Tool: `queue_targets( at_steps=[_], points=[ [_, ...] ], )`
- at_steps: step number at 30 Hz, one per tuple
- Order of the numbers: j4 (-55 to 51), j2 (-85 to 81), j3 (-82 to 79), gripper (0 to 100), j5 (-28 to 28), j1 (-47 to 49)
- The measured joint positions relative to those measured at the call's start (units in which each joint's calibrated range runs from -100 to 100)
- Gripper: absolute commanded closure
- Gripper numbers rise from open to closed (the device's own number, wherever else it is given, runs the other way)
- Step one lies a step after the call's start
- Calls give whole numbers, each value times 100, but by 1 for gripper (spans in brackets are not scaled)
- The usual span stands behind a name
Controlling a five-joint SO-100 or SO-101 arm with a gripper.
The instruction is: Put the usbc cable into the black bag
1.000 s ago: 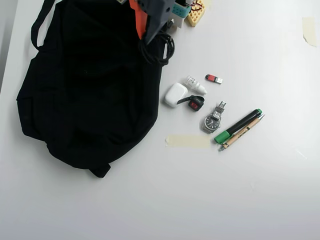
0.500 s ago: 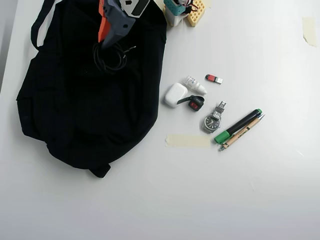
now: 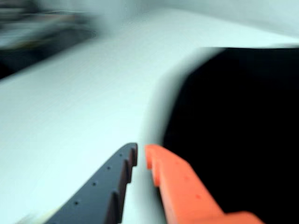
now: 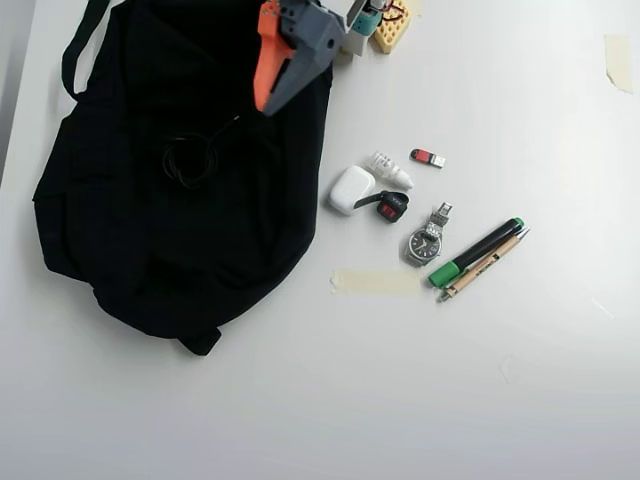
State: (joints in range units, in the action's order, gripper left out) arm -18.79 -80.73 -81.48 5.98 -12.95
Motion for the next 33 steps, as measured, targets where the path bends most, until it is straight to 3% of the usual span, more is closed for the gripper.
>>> queue_targets(
  at_steps=[2, 6, 10, 19, 26, 33],
  points=[
    [-17, -859, -529, 98, 0, 741],
    [-1082, -1418, -879, 98, 0, 2202],
    [-1892, -1468, -1101, 98, 0, 2539],
    [-3059, -1393, -1706, 98, -5, 2334],
    [-4619, -1410, -1732, 98, 5, 1982],
    [-4874, -1443, -1732, 98, 5, 1938]
  ],
)
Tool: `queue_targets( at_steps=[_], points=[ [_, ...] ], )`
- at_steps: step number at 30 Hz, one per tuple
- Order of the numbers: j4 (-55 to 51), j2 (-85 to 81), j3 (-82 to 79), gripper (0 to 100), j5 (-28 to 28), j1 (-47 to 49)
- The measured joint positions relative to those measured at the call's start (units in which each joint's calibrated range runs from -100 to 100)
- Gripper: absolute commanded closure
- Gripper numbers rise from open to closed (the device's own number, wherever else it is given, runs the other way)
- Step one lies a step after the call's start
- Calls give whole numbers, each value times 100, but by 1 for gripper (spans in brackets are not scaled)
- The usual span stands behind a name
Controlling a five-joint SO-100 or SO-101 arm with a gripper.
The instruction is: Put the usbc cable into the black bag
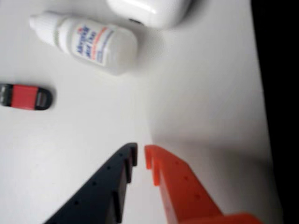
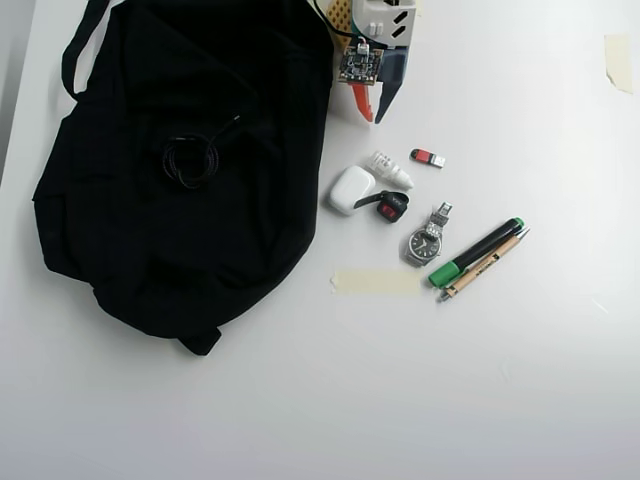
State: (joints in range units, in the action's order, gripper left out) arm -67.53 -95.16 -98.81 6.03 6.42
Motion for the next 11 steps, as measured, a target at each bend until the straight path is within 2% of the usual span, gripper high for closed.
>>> queue_targets(
  at_steps=[11],
  points=[
    [0, 0, 0, 98, 0, 7]
  ],
)
